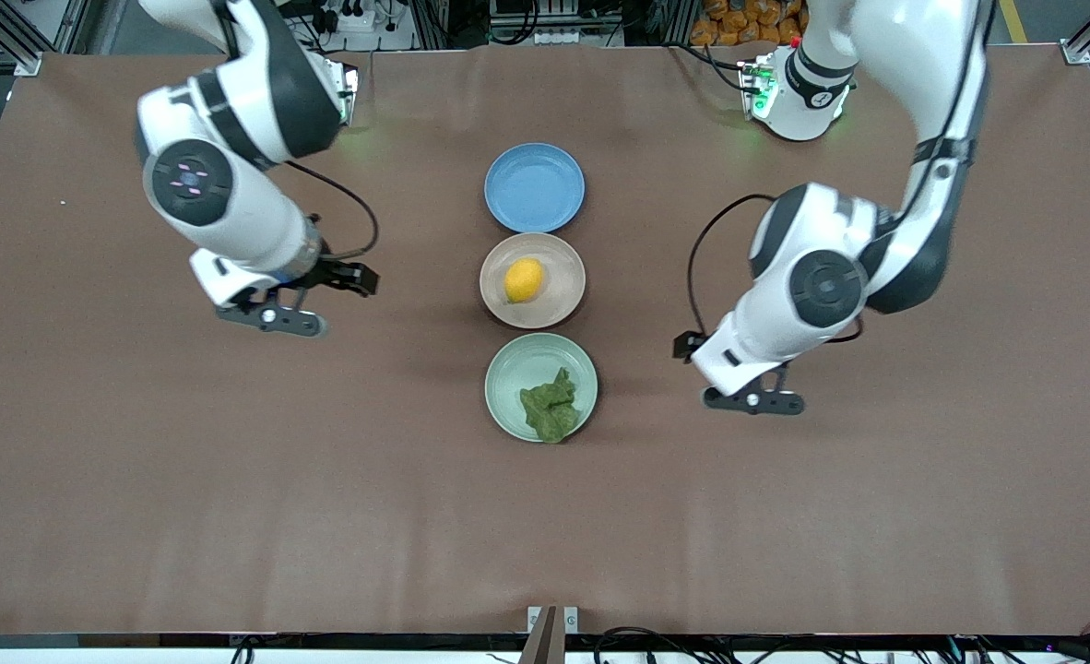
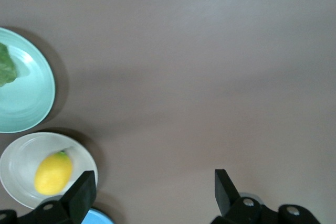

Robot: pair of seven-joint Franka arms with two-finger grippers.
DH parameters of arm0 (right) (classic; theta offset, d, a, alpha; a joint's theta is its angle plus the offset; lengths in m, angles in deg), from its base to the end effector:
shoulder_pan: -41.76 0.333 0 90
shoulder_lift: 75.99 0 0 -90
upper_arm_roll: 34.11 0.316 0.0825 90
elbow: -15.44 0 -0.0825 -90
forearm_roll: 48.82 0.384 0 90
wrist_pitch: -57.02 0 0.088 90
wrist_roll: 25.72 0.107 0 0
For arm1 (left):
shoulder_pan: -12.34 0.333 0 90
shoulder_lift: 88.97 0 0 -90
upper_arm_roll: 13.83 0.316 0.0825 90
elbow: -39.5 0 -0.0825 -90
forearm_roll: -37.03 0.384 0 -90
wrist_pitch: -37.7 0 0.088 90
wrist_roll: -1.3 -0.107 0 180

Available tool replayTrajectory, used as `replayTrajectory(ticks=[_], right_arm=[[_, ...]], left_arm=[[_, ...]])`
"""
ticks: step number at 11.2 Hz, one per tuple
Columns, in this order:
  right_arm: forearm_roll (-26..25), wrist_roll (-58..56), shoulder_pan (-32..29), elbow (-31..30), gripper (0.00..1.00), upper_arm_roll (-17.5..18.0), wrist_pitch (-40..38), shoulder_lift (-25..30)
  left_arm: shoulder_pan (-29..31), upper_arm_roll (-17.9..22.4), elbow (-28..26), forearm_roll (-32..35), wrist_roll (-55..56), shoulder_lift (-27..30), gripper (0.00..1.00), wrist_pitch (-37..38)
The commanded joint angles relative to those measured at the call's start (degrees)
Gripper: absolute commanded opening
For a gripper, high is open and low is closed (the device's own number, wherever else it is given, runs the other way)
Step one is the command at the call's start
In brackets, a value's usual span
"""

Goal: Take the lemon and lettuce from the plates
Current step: 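Reach the right gripper to the lemon while the left gripper reaches the lettuce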

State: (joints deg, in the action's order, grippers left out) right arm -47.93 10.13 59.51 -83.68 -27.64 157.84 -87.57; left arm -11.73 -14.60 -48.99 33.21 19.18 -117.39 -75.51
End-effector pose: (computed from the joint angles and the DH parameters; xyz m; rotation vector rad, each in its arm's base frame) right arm 0.5490 0.2441 0.4477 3.0613 -0.3188 -0.2578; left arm 0.6192 -0.2899 0.3591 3.0968 -0.1422 -0.1310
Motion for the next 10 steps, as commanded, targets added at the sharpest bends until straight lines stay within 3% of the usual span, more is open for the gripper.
replayTrajectory(ticks=[1,3,7,10], right_arm=[[0.2,12.6,3.4,0.1,1.0,3.1,6.0,-5.7],[0.2,18.8,4.2,-0.4,1.0,5.0,10.8,-8.9],[0.2,28.0,4.3,-10.9,1.0,9.7,29.7,-11.1],[0.3,36.6,4.3,-12.2,1.0,13.0,34.1,-13.7]], left_arm=[[-3.5,0.5,2.1,-1.4,8.1,-4.4,1.0,-5.9],[-6.5,0.6,5.1,-1.4,18.2,-8.6,1.0,-12.5],[-12.4,0.8,5.8,-1.2,31.0,-15.4,1.0,-25.5],[-13.0,0.8,6.3,-1.4,37.2,-18.9,1.0,-35.9]])
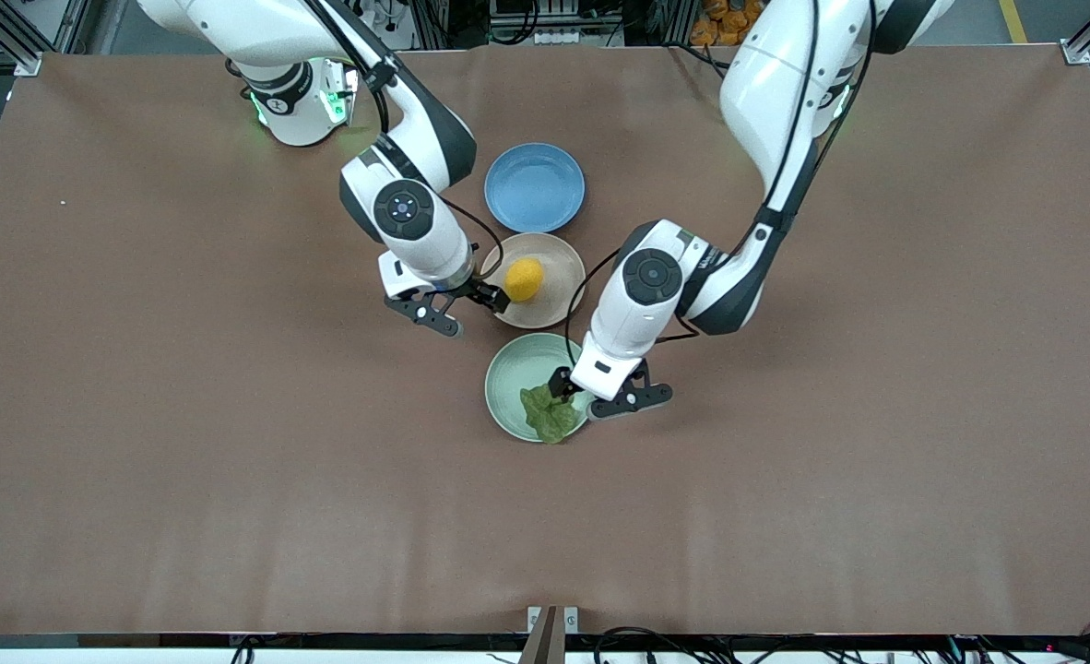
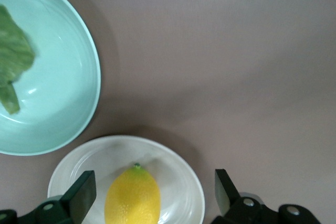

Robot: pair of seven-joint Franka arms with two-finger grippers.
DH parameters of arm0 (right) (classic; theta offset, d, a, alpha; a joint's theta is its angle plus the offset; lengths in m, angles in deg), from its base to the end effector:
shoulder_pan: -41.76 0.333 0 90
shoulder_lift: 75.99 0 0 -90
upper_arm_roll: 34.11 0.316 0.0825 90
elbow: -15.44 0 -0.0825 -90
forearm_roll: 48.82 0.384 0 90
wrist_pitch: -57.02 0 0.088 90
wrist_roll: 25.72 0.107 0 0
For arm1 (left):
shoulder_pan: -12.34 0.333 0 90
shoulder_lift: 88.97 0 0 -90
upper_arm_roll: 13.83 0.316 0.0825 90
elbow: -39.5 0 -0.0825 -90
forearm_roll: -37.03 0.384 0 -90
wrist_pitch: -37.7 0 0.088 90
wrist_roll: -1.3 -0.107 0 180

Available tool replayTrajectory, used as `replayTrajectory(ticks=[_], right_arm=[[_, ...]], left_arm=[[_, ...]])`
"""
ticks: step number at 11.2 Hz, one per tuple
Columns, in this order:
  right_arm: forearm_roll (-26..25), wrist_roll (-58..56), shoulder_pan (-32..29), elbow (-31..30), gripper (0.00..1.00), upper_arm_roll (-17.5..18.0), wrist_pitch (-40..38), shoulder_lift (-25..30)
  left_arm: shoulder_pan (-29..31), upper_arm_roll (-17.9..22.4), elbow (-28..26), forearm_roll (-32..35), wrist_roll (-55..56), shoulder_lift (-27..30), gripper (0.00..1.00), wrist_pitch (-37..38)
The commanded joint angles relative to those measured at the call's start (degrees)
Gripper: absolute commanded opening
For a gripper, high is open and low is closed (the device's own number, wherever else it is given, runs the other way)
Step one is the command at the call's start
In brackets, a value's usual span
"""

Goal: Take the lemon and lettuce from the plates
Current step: 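Reach the right gripper to the lemon while the left gripper reaches the lettuce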

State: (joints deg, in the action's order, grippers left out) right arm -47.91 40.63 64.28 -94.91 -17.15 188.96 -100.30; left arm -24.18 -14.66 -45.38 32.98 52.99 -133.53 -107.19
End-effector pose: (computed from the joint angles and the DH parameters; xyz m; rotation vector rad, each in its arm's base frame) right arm 0.4839 0.3881 0.2754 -2.9830 0.7662 0.1908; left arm 0.5922 -0.4483 0.2404 2.8689 0.4456 0.2215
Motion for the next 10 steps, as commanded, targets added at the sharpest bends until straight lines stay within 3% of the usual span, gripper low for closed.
replayTrajectory(ticks=[1,5,10], right_arm=[[0.3,7.6,-0.5,-1.7,1.0,3.5,5.0,-1.4],[0.2,10.7,-0.4,-6.6,1.0,5.9,16.2,-2.6],[-0.7,13.3,1.8,-7.0,0.96,6.7,19.8,-5.9]], left_arm=[[-1.0,0.8,2.7,-1.1,3.4,-3.3,1.0,-5.6],[-3.5,1.0,3.7,-1.1,7.3,-7.5,1.0,-12.3],[-5.1,1.2,4.0,-1.1,8.5,-10.4,1.0,-17.3]])
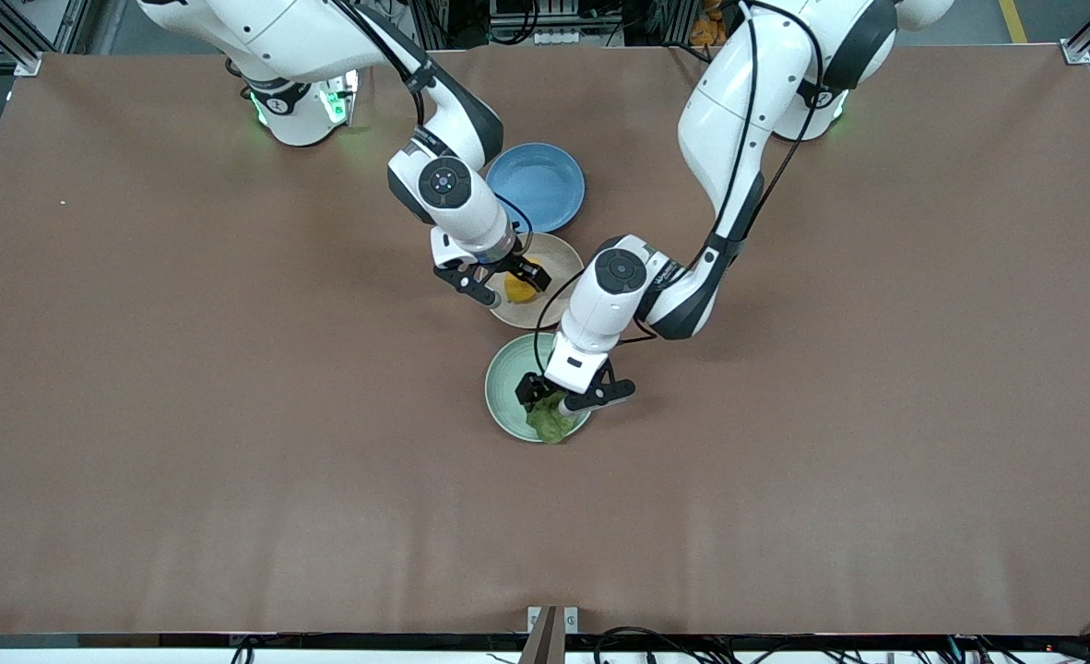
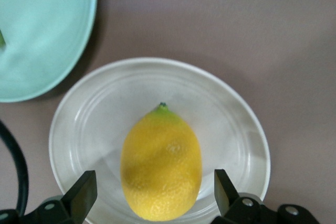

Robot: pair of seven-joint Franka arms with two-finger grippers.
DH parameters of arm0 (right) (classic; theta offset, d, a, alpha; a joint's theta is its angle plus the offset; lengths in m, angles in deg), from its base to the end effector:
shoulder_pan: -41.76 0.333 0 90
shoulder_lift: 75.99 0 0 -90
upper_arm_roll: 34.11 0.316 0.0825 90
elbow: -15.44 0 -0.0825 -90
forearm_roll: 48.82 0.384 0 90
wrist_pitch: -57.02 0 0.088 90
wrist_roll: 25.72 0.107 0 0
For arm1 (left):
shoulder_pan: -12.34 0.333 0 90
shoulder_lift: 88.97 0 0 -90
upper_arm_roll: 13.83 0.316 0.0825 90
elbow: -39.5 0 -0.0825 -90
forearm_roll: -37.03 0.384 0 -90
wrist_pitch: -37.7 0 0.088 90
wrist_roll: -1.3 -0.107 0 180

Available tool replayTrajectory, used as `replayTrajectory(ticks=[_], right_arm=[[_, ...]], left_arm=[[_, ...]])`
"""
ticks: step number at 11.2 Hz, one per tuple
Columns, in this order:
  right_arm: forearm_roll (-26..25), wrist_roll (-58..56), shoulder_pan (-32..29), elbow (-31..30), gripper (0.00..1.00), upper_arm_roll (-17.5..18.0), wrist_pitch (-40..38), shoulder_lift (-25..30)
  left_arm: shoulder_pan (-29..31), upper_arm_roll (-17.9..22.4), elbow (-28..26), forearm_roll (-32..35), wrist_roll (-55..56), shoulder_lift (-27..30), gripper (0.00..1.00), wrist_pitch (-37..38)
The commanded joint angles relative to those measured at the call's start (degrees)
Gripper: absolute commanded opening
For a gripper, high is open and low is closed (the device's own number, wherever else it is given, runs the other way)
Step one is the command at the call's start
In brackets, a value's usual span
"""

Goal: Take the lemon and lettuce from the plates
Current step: 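Close the right gripper on the lemon while the left gripper grasps the lettuce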

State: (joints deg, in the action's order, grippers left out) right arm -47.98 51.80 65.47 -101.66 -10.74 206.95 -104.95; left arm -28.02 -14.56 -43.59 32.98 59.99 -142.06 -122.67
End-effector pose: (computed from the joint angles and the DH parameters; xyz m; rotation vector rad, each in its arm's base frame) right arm 0.4186 0.4408 0.2197 -2.8177 0.8716 0.1875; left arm 0.5701 -0.4898 0.1752 2.7213 0.5176 0.3322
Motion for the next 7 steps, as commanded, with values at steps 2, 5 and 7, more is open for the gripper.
replayTrajectory(ticks=[2,5,7], right_arm=[[-0.8,2.1,1.3,-0.2,0.89,0.3,2.6,-1.9],[-1.5,2.1,0.9,-0.1,0.89,0.2,2.5,-2.4],[-1.5,2.1,0.9,-0.1,0.91,0.1,2.5,-2.8]], left_arm=[[-1.4,1.1,3.4,-1.0,1.5,-2.7,1.0,-1.9],[-4.8,4.9,3.4,-0.8,1.4,-3.4,0.63,-2.0],[-4.9,5.0,3.3,-0.7,1.5,-3.4,0.0,-1.9]])
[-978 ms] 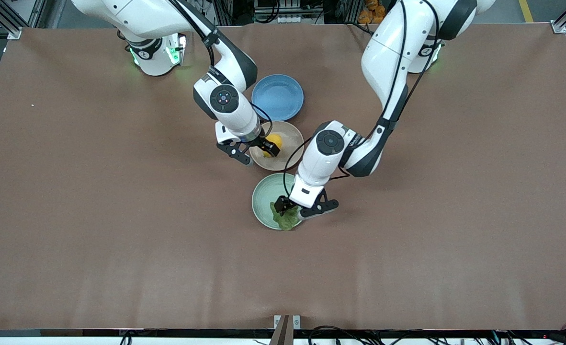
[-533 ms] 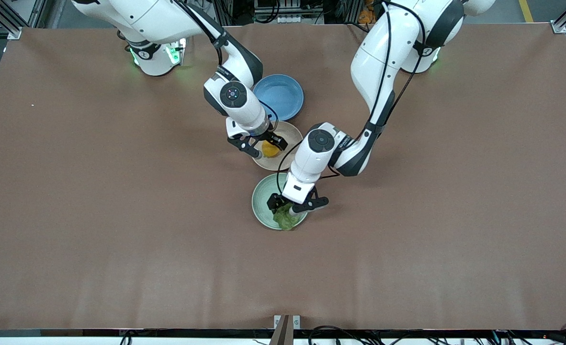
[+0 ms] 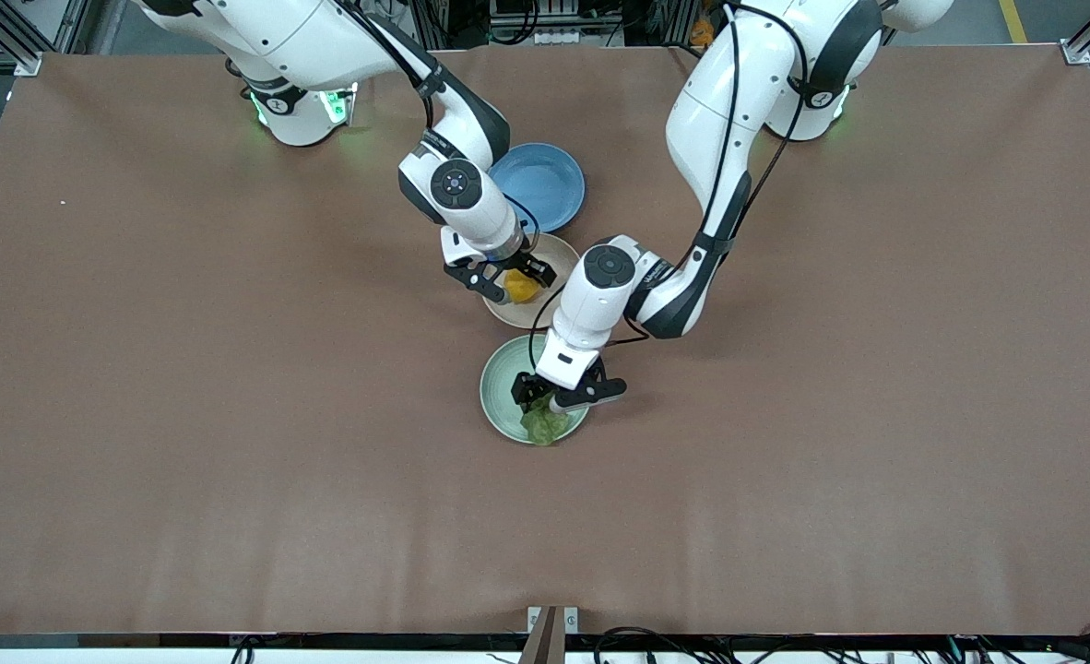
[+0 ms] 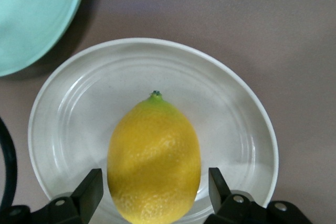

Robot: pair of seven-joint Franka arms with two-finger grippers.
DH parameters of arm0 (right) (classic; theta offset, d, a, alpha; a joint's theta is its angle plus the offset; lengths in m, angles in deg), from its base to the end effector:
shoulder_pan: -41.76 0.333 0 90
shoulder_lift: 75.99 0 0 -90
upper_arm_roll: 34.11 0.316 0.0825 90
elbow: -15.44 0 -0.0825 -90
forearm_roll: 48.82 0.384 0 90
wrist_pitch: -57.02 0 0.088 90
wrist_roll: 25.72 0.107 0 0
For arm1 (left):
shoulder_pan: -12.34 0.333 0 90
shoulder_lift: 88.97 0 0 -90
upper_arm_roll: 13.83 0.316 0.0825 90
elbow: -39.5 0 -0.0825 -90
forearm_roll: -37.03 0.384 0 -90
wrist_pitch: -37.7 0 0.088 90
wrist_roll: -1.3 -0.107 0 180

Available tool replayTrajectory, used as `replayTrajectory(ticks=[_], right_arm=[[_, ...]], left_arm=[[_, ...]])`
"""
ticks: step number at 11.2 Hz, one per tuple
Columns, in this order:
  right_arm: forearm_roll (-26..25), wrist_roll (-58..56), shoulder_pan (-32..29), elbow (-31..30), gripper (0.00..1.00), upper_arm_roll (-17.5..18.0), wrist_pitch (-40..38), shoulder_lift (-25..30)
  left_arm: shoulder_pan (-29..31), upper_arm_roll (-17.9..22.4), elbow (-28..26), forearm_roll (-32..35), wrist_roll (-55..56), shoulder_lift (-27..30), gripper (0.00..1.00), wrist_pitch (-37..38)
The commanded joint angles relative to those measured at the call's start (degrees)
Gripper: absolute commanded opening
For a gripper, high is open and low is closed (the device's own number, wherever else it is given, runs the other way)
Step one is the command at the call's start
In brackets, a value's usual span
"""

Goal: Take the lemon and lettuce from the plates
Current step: 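Close the right gripper on the lemon while the left gripper grasps the lettuce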

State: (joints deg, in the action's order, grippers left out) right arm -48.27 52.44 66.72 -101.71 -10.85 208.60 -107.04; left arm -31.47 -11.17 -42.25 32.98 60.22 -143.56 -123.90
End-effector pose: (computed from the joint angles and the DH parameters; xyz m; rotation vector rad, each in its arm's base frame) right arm 0.4077 0.4486 0.2015 -2.8225 0.8635 0.2074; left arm 0.5655 -0.5009 0.1693 2.7322 0.4749 0.3962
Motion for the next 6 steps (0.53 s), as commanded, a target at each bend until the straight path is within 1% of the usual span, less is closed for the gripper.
replayTrajectory(ticks=[1,2,3,4,6], right_arm=[[-1.3,1.5,-0.5,-0.1,0.91,0.2,0.8,-0.8],[-1.3,1.5,-0.6,-0.1,0.9,0.2,0.8,-0.8],[-1.3,1.4,-0.6,-0.1,0.85,0.1,0.8,-0.9],[-1.6,1.4,-0.7,0.0,0.73,0.0,0.9,-1.0],[-3.0,1.4,-1.0,0.0,0.33,-0.1,0.8,-1.1]], left_arm=[[-1.6,1.6,1.9,-0.3,1.2,-1.9,0.0,-0.6],[-1.7,1.7,1.9,-0.3,1.1,-1.9,0.0,-0.6],[-1.7,1.7,1.9,-0.3,1.1,-1.9,0.0,-0.6],[-1.6,1.7,1.8,-0.3,1.1,-1.6,0.0,-0.6],[-1.3,1.6,1.7,-0.4,1.0,-0.4,0.0,-0.6]])
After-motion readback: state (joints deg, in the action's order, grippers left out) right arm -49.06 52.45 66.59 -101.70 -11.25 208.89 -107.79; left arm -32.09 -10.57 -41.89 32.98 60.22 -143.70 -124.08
